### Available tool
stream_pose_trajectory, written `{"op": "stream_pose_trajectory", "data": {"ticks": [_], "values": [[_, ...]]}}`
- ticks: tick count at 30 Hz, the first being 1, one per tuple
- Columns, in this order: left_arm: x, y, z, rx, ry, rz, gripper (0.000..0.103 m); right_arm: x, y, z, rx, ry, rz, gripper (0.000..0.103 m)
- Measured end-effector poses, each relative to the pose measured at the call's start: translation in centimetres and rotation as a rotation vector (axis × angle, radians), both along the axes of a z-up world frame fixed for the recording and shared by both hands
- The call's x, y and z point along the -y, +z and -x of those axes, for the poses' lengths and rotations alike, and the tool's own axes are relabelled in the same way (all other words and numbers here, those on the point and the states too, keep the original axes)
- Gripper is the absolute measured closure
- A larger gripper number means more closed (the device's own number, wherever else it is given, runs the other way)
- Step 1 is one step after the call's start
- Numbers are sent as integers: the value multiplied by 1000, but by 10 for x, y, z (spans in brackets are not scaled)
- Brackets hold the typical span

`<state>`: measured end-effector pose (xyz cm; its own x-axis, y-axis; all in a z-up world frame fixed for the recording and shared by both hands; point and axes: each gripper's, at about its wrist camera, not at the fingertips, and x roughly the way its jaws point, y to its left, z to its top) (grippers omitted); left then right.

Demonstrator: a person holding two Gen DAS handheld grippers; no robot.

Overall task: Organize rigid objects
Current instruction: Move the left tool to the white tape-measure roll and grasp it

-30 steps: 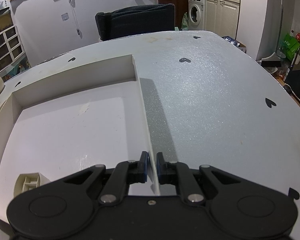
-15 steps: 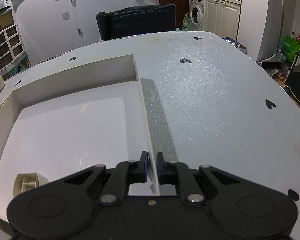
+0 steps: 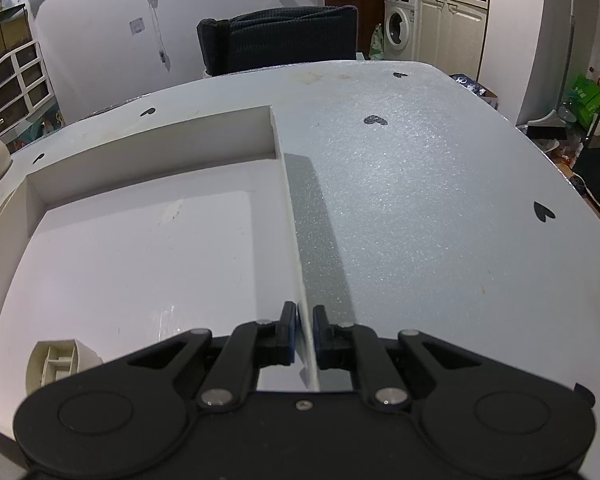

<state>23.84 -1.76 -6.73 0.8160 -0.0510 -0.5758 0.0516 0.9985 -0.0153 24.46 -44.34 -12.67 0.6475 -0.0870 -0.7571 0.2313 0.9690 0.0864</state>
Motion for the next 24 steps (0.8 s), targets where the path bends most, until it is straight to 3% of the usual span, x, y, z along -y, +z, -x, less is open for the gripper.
{"op": "stream_pose_trajectory", "data": {"ticks": [5,13,20,24], "values": [[-1,-22,-3,-5,-62,-35,3,0,0,-1,-6,6,4,94],[-2,-48,-15,-57,-123,-30,22,-2,-1,-1,-10,20,20,94],[-3,-55,-23,-74,-156,-3,31,-4,-1,-2,-14,26,33,94],[-3,-54,-24,-81,-165,11,42,-4,-1,-1,-11,26,31,94]]}}
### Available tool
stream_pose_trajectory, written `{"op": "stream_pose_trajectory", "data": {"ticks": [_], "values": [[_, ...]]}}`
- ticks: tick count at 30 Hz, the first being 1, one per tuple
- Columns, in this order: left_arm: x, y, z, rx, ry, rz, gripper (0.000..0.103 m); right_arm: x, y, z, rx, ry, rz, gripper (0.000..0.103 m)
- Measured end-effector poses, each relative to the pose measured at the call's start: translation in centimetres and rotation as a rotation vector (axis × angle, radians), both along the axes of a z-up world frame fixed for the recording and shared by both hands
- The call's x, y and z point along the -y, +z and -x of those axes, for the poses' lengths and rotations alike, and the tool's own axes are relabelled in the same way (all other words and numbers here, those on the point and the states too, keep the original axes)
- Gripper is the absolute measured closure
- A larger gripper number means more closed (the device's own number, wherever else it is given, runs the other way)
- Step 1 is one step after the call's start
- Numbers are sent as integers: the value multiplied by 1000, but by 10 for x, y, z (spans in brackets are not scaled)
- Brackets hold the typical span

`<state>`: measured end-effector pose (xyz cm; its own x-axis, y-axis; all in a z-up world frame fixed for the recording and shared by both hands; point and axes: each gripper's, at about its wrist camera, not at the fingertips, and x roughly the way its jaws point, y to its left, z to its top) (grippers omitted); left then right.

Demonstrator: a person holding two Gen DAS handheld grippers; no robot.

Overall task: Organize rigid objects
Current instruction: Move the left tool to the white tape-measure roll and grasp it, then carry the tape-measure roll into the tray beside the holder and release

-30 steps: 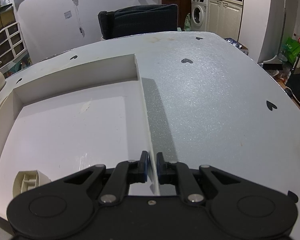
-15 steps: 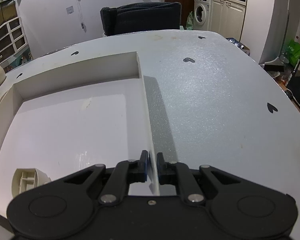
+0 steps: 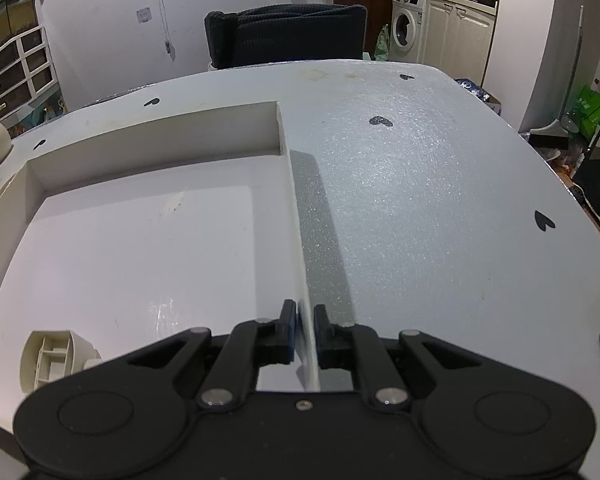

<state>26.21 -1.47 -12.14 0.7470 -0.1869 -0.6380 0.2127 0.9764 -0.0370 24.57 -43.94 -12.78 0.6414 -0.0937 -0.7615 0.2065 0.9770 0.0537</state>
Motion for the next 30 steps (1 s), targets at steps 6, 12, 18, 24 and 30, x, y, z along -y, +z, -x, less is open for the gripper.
{"op": "stream_pose_trajectory", "data": {"ticks": [6,12,18,24,30], "values": [[-3,1,-2,-20,12,2,50,1,0,1,3,7,-2,94],[0,4,-5,-40,8,-24,50,2,0,2,8,10,-6,94],[-3,18,-1,4,35,-9,50,3,0,3,10,12,-7,94],[3,55,10,107,13,25,50,2,1,3,10,18,-3,94],[37,77,21,150,-125,58,50,2,1,3,11,18,-6,94]]}}
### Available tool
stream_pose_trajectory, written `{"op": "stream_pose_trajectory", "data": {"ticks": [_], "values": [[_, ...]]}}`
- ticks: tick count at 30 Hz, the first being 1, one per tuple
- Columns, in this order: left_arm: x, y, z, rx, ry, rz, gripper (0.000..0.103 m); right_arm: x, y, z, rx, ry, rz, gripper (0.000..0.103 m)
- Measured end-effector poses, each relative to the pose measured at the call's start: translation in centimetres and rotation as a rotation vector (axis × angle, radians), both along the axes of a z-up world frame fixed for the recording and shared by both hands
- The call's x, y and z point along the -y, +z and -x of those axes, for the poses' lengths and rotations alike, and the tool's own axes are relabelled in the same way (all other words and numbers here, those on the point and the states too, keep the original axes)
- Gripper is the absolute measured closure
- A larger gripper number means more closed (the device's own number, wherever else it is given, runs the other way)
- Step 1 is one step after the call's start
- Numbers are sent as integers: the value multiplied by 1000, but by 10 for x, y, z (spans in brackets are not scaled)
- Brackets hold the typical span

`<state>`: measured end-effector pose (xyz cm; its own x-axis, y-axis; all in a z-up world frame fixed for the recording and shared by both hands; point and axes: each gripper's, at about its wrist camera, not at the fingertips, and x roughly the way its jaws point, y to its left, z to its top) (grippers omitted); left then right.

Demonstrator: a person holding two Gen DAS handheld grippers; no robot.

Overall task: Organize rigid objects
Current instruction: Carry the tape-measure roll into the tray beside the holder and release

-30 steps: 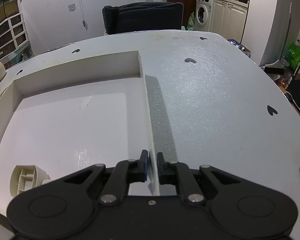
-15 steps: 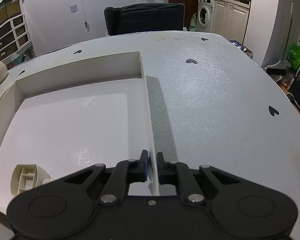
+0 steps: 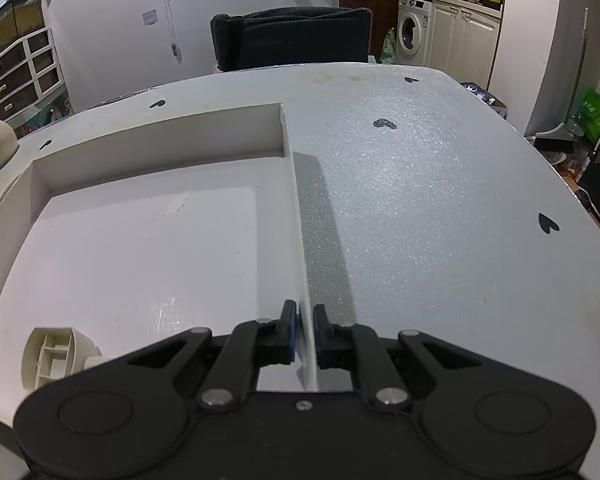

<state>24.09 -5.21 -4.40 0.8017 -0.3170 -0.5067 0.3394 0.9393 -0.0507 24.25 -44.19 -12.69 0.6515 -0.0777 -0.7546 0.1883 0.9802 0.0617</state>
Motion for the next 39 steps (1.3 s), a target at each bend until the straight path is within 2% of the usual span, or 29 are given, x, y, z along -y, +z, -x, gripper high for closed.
{"op": "stream_pose_trajectory", "data": {"ticks": [4,9,14,23,31,35,39], "values": [[31,-2,4,-27,-117,0,50,0,0,0,-1,0,0,95],[69,-19,7,-86,-253,-31,50,0,0,0,1,-1,-1,95],[93,-42,12,-152,-327,-86,50,0,0,0,1,0,-3,95],[110,-63,8,-218,-346,-130,50,0,0,0,2,-1,-5,95],[111,-64,5,-246,-321,-140,50,0,1,0,2,1,-7,95],[108,-62,4,-246,-309,-132,40,0,1,0,2,0,-7,95],[106,-60,5,-242,-307,-125,39,0,1,0,2,1,-7,95]]}}
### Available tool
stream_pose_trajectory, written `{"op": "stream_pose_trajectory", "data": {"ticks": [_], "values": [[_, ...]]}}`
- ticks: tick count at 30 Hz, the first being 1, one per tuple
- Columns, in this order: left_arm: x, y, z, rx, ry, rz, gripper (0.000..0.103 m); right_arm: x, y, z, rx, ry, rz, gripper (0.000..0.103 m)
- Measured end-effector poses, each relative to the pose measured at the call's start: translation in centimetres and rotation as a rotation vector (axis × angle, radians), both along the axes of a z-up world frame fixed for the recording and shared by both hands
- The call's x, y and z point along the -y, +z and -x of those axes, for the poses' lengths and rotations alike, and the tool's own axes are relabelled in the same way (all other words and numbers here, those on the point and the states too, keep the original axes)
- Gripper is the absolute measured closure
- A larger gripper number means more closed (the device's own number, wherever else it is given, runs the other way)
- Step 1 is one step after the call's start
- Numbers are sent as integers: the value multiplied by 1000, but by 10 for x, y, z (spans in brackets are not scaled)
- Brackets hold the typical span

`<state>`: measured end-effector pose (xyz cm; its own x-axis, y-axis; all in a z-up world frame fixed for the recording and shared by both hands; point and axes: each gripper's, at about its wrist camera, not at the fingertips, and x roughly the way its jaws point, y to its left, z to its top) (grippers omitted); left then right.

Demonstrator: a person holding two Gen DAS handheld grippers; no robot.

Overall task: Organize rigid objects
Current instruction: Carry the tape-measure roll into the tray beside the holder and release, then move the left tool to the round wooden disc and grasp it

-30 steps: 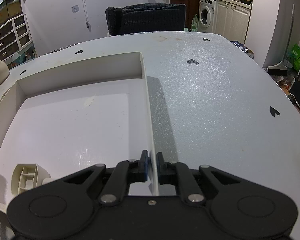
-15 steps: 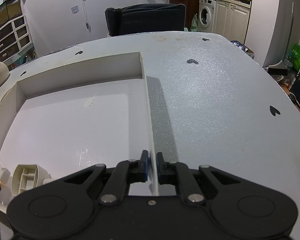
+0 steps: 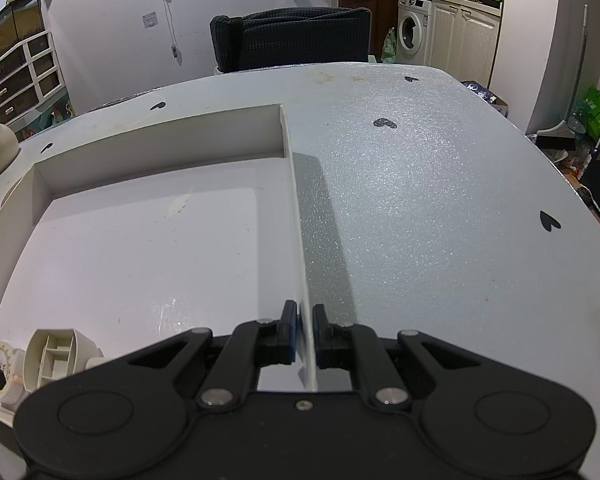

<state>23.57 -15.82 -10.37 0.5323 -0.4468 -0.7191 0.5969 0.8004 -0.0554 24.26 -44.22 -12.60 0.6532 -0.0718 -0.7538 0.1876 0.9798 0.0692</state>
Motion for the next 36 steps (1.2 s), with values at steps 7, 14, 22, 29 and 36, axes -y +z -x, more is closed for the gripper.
{"op": "stream_pose_trajectory", "data": {"ticks": [7,14,22,29,36], "values": [[-5,5,4,6,7,17,38,-1,0,0,-1,0,0,95],[-13,26,18,61,-8,61,26,0,0,0,0,0,-1,95],[-35,61,31,171,25,118,4,0,0,0,0,0,0,95],[-75,85,21,253,159,135,0,-1,0,-1,0,0,3,95],[-122,88,-6,282,322,107,0,-1,0,0,-1,-1,4,95]]}}
